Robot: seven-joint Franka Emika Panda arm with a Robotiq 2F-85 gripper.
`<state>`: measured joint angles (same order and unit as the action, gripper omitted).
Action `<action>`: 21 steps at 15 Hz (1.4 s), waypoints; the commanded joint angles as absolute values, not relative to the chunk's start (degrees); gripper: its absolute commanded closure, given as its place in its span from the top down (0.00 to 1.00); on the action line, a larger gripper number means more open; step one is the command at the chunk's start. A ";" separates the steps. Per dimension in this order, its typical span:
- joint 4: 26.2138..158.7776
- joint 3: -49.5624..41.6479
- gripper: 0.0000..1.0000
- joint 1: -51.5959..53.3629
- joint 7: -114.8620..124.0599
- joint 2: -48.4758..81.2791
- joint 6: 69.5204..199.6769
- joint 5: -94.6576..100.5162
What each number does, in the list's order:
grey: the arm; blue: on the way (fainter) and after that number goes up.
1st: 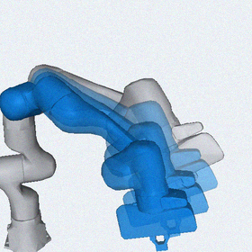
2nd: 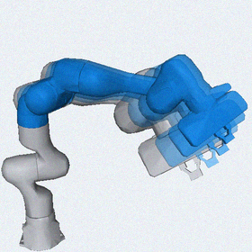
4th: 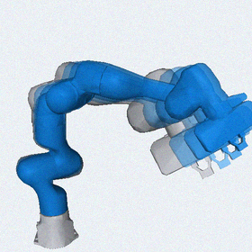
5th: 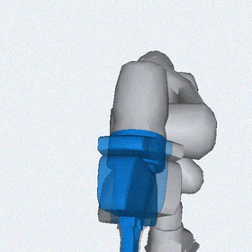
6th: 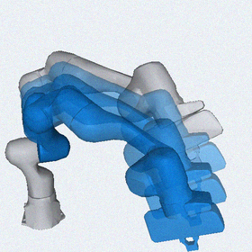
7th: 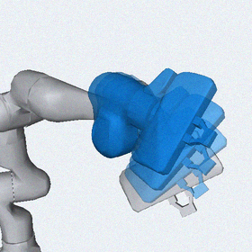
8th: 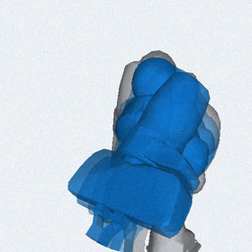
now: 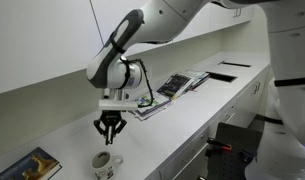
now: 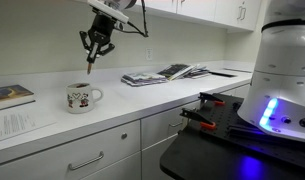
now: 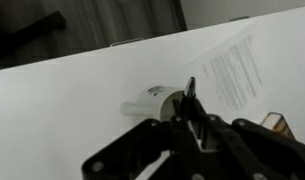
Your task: Remove the pen from the cup and put it on the counter
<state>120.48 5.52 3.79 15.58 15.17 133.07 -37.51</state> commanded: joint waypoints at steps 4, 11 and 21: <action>135.87 3.19 0.04 3.37 3.93 9.77 147.03 -24.71; 149.01 3.73 0.04 -1.08 -10.44 13.99 174.39 -16.62; 151.85 6.59 0.78 -2.44 -7.30 16.65 186.31 -8.66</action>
<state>151.30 10.19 -5.01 -14.12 21.04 196.94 -10.39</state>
